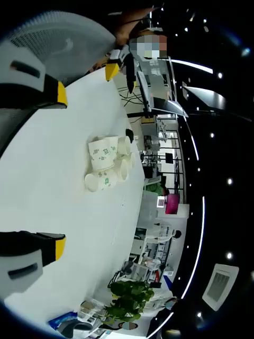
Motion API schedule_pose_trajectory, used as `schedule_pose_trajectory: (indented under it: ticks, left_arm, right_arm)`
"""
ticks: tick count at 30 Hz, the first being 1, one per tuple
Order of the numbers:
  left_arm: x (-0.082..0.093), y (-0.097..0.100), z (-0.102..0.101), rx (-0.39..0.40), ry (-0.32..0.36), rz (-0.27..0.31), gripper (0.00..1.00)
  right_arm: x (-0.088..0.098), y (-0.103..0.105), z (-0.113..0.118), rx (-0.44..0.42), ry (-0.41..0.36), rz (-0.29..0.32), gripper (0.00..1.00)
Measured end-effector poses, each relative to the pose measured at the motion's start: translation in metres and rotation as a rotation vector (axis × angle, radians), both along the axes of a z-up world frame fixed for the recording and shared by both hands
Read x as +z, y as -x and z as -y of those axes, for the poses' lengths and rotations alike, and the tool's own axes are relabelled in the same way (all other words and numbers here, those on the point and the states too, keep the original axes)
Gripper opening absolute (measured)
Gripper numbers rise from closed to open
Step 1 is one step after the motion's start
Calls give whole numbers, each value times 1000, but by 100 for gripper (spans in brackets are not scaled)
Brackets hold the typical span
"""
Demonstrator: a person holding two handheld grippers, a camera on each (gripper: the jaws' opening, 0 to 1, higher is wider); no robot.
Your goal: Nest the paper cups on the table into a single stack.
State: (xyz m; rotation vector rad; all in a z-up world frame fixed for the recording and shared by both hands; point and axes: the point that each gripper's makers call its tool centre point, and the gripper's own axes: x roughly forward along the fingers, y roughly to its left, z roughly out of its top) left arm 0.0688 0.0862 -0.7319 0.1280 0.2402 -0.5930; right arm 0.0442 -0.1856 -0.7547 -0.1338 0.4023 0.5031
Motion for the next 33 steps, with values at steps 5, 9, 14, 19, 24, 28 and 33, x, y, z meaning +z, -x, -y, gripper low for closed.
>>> schedule_pose_trajectory:
  ticks: [5,9,14,19,24,28,33]
  left_arm:
    - [-1,1,0,-4,-6,-4,96]
    - [-2,1,1,-8,-6,-9,96]
    - [-2,1,1,-10,-4,-12,96]
    - [-1,1,0,-2,-2,-11,96]
    - [-1,1,0,-2,1,-10,96]
    - [0,1,1,-4,4,-9,96]
    - [1,1,2,-5,8,-6,97]
  right_arm:
    - [1,0,1,-4,-4,5,98]
    - [2,-1,1,-10,-8,8,98]
    - [3,0,0,-9,-10,8,98]
    - [3,0,-2,1,-9,1,98]
    - [3,0,-3,1,-10,-1,98]
    - [3,0,-2,-1,-9,1,98]
    - [3,0,-1,0,-7,1,99]
